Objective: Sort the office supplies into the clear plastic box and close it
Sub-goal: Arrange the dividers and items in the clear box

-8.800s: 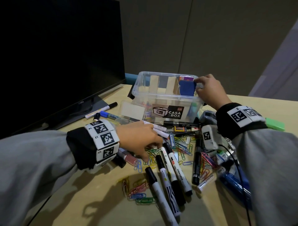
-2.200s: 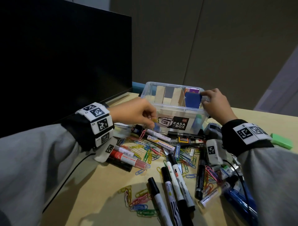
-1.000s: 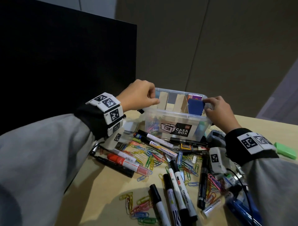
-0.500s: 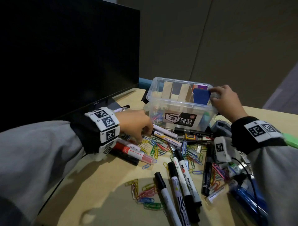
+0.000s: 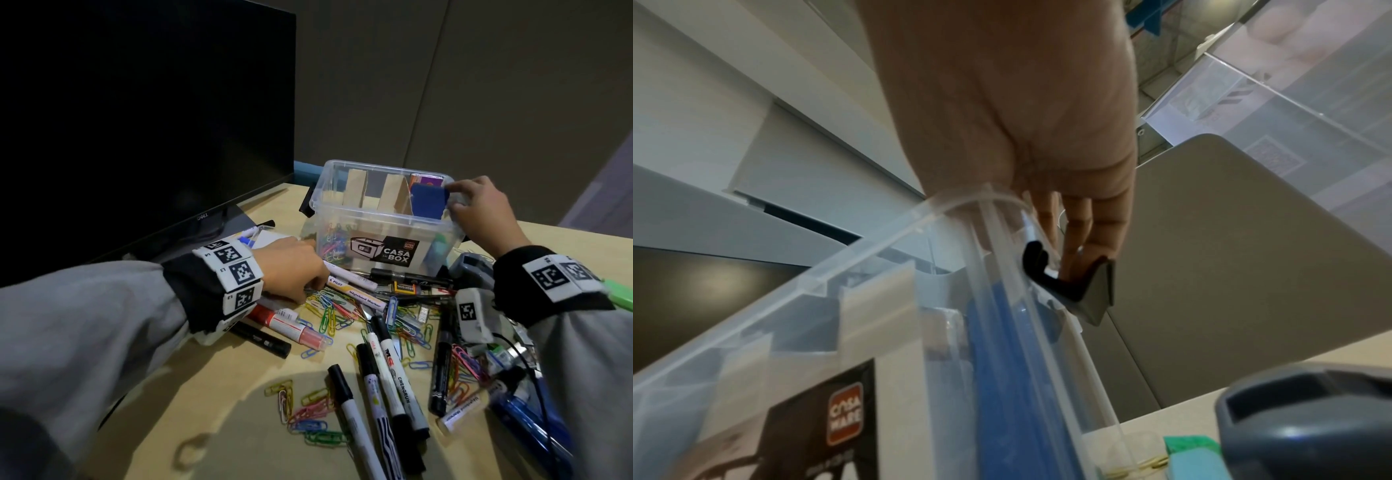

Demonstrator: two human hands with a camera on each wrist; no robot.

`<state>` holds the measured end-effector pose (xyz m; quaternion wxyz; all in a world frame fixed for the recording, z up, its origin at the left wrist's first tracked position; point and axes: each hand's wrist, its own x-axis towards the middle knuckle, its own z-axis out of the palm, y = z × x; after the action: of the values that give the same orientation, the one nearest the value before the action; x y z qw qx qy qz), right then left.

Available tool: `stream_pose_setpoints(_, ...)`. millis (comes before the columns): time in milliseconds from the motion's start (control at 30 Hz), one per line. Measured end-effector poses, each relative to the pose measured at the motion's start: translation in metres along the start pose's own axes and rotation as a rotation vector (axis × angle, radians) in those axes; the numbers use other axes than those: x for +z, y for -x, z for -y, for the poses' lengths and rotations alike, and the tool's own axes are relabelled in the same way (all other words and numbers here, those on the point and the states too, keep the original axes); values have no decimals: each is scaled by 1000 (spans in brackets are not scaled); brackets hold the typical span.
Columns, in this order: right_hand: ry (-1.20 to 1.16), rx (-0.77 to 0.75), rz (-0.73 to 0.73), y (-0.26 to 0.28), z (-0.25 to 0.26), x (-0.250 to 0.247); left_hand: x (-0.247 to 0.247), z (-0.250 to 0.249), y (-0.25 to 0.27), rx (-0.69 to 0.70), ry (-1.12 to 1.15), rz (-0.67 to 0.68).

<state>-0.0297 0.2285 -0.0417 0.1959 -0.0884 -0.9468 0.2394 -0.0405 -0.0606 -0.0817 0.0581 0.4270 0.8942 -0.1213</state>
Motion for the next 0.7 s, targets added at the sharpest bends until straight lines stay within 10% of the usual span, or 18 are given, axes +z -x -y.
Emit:
stream_pose_setpoints(400,-14,12,-1,-1,0,0,2,4,-6,-22,160,3)
stream_pose_setpoints(700,-38,19,9,-1,0,1,-47,15,10,-9,507,-242)
